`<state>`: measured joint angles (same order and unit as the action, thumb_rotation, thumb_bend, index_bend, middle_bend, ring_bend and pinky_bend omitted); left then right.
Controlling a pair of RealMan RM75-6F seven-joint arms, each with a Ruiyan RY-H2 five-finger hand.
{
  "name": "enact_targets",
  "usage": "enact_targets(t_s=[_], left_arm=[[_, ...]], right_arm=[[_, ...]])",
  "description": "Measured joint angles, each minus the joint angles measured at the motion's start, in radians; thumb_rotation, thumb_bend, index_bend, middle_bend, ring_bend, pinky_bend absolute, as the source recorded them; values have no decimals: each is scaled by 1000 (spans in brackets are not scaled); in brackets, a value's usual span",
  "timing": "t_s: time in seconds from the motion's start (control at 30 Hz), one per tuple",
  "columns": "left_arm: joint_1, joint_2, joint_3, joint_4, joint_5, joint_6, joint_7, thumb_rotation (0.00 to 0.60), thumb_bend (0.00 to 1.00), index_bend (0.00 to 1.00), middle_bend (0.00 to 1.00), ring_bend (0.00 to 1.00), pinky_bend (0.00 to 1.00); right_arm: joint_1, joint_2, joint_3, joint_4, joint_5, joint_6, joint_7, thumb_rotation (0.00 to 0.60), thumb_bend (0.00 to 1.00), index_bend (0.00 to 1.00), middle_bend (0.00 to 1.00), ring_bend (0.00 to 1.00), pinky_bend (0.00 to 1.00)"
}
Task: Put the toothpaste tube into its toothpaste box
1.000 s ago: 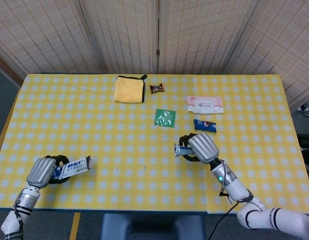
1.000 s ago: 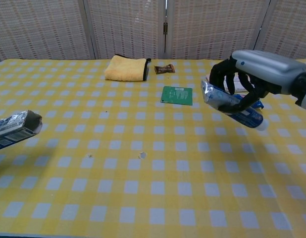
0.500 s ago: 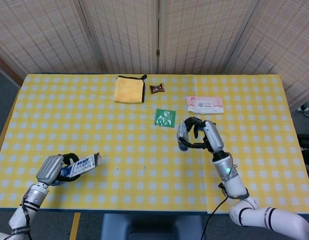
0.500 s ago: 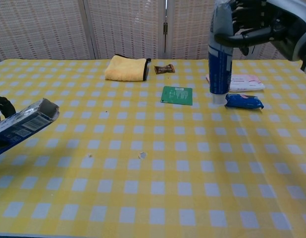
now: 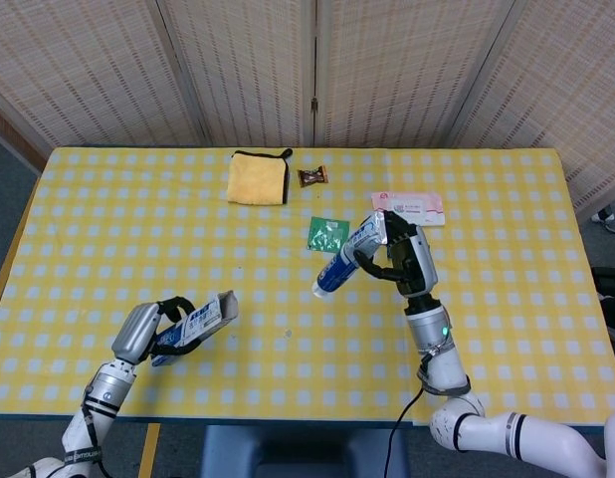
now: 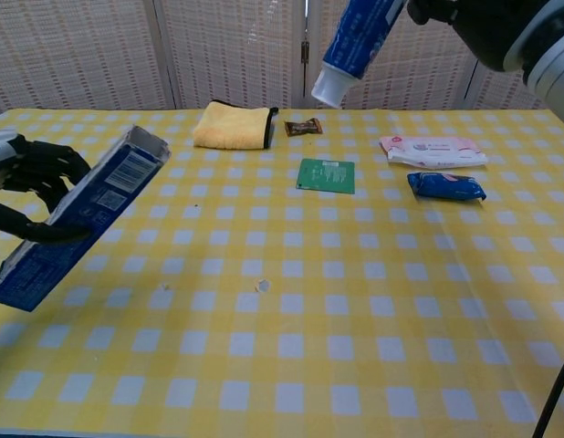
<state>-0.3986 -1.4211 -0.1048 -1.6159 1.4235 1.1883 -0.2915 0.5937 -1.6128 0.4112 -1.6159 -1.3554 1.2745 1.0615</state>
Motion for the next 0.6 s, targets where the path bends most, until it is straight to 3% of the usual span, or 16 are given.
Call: enact_targets(t_s=[0.6], left_arm=[[-80,-181,-16,17,65,-16,-81,600,333,624,652,625,561]], right_arm=[[1,61,29,-73,40,-111,143,600,293,728,601,547,728]])
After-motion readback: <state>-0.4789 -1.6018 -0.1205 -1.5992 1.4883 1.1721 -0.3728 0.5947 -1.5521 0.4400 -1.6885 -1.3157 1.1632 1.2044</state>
